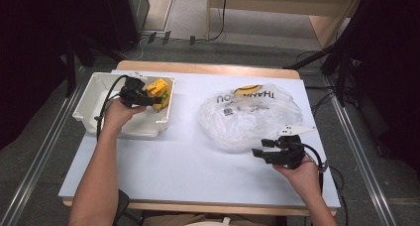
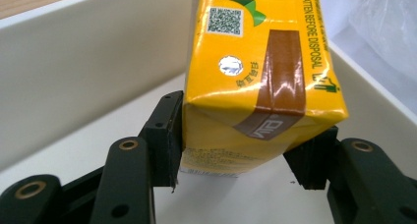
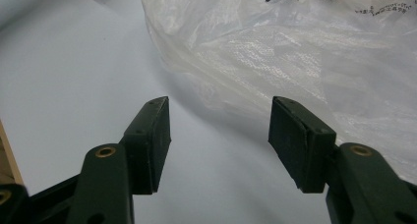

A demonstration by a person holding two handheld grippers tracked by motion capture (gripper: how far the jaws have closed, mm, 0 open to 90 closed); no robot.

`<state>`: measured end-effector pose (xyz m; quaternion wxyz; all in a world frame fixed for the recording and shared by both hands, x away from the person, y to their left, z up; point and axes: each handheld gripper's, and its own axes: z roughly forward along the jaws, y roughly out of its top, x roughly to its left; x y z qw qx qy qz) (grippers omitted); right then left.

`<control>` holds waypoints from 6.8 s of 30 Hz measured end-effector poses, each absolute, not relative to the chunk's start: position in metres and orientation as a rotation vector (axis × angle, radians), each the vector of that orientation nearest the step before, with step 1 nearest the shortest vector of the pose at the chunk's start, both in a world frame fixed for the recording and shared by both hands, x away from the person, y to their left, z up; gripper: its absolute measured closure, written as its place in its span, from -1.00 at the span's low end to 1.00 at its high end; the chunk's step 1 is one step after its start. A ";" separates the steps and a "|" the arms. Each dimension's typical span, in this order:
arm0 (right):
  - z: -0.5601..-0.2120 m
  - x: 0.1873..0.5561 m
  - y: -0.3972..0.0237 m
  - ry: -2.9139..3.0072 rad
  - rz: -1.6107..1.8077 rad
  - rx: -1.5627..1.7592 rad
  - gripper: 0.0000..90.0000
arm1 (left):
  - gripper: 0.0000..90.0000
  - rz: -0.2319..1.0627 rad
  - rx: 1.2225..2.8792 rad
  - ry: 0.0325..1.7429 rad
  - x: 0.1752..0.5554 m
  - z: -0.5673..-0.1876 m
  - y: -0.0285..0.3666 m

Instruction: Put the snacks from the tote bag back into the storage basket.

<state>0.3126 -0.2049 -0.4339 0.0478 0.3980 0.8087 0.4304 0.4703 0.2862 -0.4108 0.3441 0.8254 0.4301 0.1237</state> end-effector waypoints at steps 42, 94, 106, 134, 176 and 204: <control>-0.433 0.314 -0.202 2.473 1.322 1.201 -0.06 | 1.00 0.169 2.093 1.067 0.432 -0.392 0.303; -0.435 0.315 -0.200 2.488 1.308 1.191 -0.05 | 1.00 0.233 2.124 1.131 0.455 -0.430 0.289; -0.435 0.315 -0.200 2.489 1.307 1.193 -0.04 | 1.00 0.236 2.105 1.164 0.458 -0.432 0.296; -0.437 0.317 -0.197 2.503 1.293 1.192 -0.03 | 1.00 0.254 2.054 1.287 0.471 -0.441 0.301; -0.436 0.317 -0.196 2.512 1.314 1.189 -0.05 | 0.37 0.132 2.103 1.136 0.432 -0.390 0.274; -0.434 0.320 -0.187 2.551 1.313 1.145 -0.05 | 0.08 0.108 2.143 1.000 0.405 -0.367 0.228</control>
